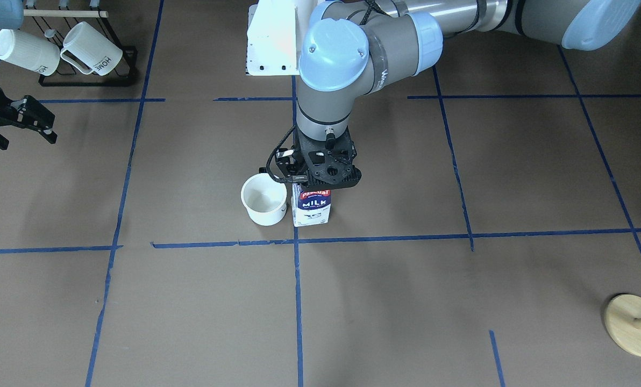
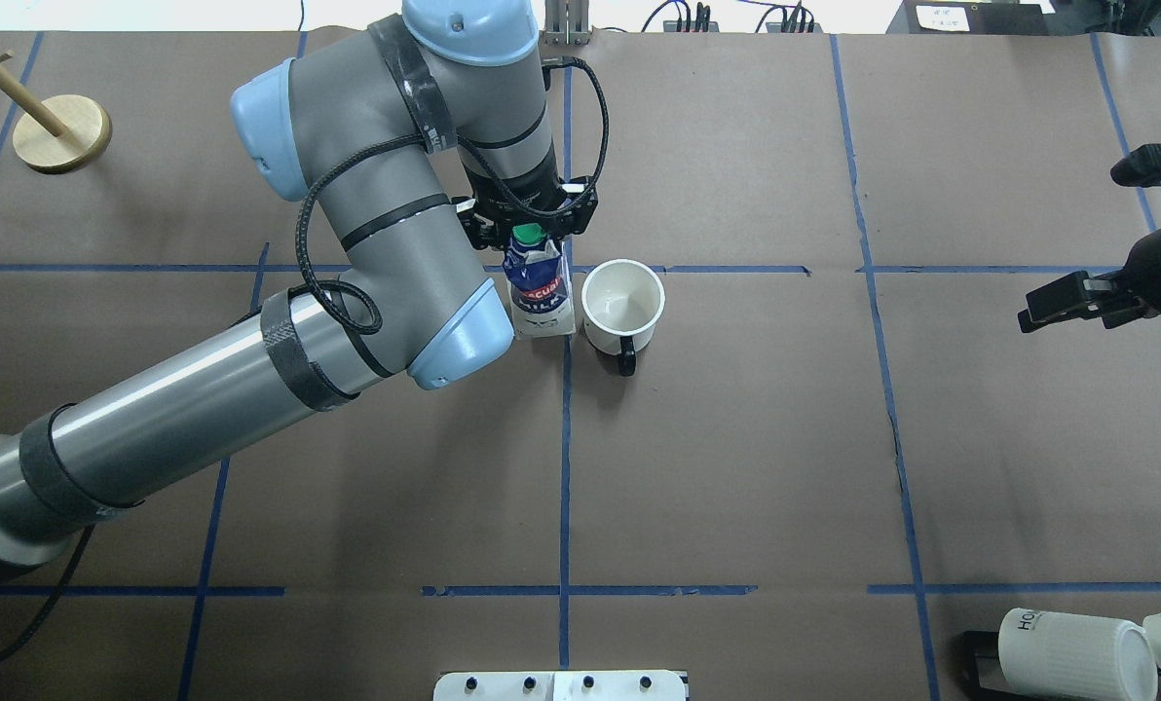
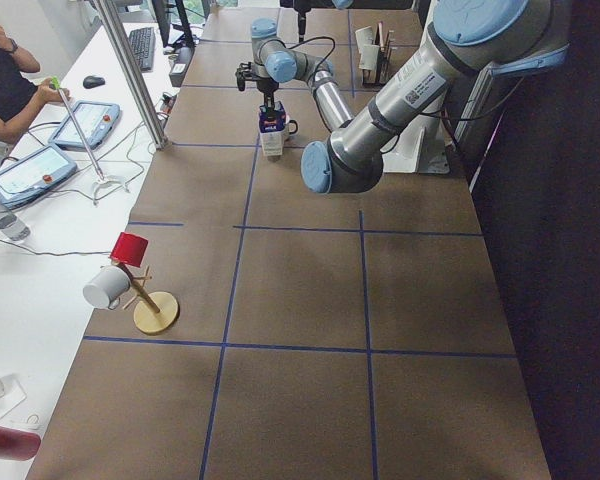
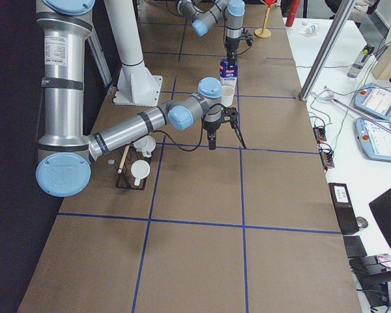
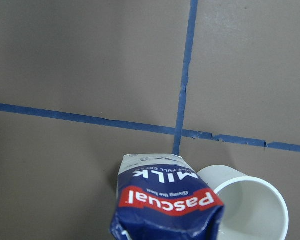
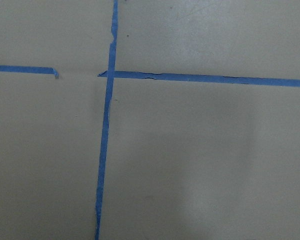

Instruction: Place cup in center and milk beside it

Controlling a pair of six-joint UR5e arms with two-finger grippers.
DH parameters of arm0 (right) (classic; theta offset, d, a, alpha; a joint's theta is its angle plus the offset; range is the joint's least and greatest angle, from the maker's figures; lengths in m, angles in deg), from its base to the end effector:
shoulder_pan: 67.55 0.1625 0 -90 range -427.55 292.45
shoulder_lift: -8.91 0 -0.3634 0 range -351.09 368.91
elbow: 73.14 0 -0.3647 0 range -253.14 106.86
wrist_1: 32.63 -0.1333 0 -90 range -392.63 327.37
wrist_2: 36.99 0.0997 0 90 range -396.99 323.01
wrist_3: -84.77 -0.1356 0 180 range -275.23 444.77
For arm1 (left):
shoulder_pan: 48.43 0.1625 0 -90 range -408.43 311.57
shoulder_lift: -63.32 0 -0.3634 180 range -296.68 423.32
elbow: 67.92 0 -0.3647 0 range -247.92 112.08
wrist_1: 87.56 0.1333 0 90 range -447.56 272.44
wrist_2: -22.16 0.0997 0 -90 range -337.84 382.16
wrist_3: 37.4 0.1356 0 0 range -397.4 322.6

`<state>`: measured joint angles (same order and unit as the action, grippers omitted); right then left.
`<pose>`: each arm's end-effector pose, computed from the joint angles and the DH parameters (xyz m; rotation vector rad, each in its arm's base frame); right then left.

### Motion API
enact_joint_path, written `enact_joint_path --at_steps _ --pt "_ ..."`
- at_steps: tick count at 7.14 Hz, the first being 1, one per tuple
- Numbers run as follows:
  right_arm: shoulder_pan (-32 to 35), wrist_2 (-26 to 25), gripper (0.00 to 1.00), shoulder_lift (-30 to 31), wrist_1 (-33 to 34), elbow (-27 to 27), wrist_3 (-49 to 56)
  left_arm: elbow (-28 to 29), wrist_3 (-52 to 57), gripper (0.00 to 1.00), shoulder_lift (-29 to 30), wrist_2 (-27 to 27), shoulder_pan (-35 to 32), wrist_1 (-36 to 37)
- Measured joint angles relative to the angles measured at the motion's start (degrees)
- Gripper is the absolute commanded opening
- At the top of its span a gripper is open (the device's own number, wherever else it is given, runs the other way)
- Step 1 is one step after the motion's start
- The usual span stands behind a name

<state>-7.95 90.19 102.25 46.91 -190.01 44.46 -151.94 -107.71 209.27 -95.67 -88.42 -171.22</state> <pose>-0.1866 -0.4195 0.4135 0.1021 -0.8430 -0.0300 0.4841 -0.4974 0.1047 -0.0293 0.8765 -0.1465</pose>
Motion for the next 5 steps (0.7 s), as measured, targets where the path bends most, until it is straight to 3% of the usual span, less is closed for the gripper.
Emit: enact_joint_path --at_steps 2,5 --pt "0.0 0.0 1.00 -0.3 0.0 0.0 0.1 -3.5 0.0 1.00 -0.1 0.0 -0.8 0.6" --pt "2.5 3.2 1.00 -0.6 0.2 0.0 2.1 -18.5 5.2 1.00 -6.5 -0.3 -5.2 5.9"
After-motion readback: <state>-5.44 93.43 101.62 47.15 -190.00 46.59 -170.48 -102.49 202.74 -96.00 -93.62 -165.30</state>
